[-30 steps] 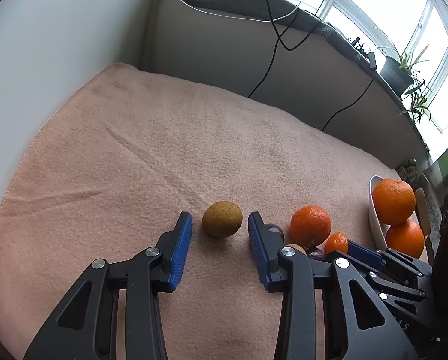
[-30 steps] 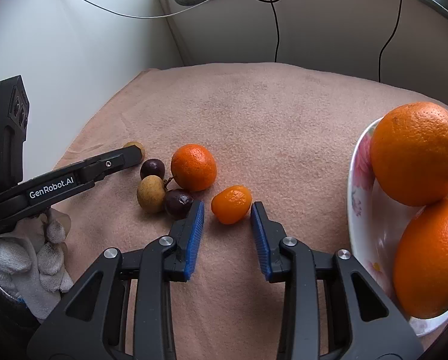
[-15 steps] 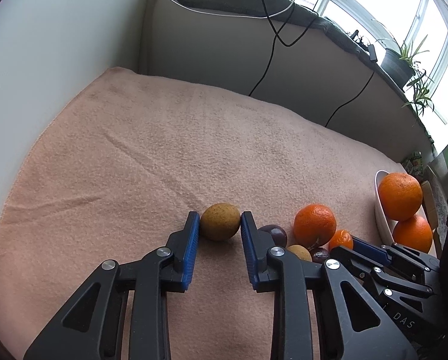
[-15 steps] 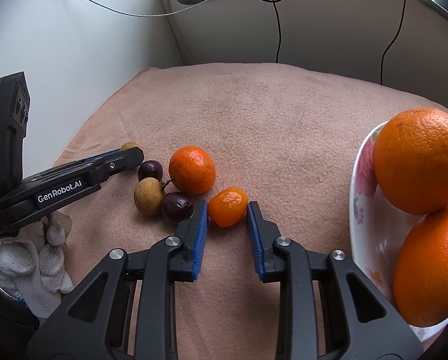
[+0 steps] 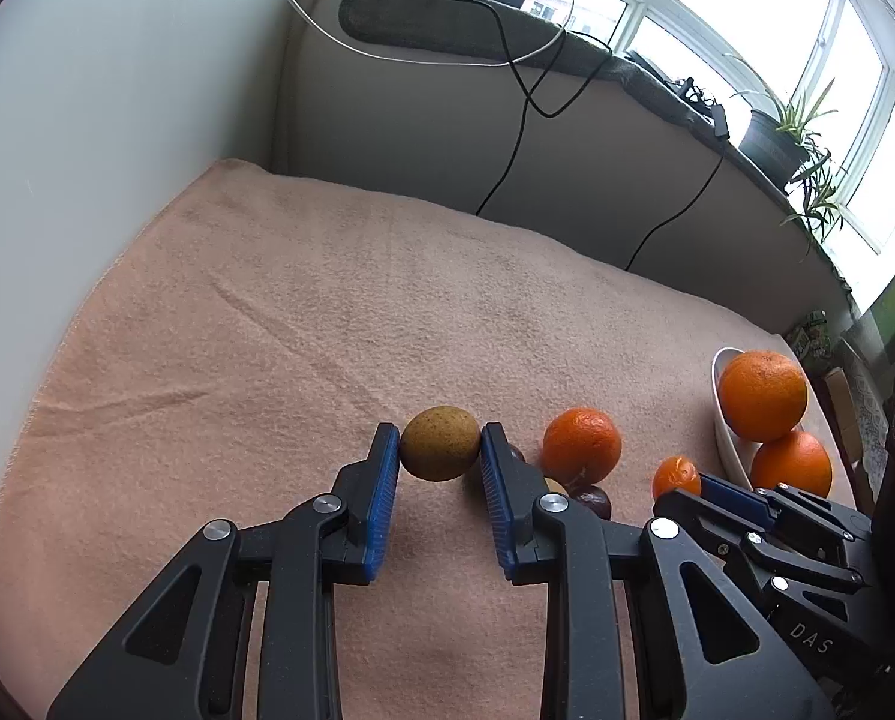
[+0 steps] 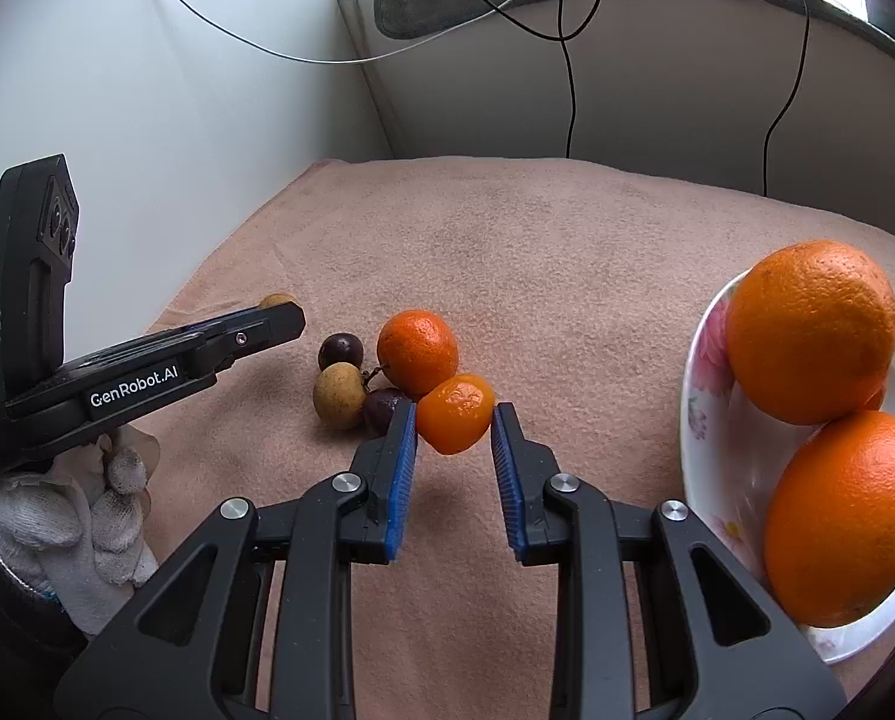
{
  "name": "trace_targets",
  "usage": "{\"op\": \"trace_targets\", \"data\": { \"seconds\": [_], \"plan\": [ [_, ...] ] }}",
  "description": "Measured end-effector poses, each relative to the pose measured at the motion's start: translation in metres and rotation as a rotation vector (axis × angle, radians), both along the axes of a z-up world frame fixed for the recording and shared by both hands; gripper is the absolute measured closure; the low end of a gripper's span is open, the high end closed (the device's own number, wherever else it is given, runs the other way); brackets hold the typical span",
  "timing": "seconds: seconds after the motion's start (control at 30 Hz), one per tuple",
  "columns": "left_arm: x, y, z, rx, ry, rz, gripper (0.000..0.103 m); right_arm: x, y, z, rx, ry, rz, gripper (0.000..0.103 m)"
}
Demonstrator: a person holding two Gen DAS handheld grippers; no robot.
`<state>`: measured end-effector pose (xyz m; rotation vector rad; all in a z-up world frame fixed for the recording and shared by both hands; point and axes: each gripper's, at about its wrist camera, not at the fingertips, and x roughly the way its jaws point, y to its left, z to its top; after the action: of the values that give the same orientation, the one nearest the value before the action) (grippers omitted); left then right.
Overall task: Organize fruits
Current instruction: 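Carry the kiwi and kumquat over the floral bowl with both grippers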
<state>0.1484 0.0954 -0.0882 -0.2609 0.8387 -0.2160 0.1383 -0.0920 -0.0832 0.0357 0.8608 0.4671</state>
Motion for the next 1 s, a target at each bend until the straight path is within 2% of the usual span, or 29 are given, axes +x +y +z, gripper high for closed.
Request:
{"op": "trace_targets", "data": {
  "seconds": [0.43,0.73,1.0],
  "plan": [
    [-0.026,-0.031,0.033,-0.024,-0.071,-0.044,0.077,-0.033,-0.038,0.038,0.063,-0.073,-0.007,0.077],
    [-0.038,-0.075,0.051,-0.041,-0.113,-0.123,0.077,-0.05,-0.088,0.053,0.074,-0.113,-0.077,0.077],
    [-0.045,-0.12,0.056,-0.066,-0.115,-0.208,0.077,-0.058,-0.137,0.054,0.062,-0.12,-0.154,0.077]
  ]
}}
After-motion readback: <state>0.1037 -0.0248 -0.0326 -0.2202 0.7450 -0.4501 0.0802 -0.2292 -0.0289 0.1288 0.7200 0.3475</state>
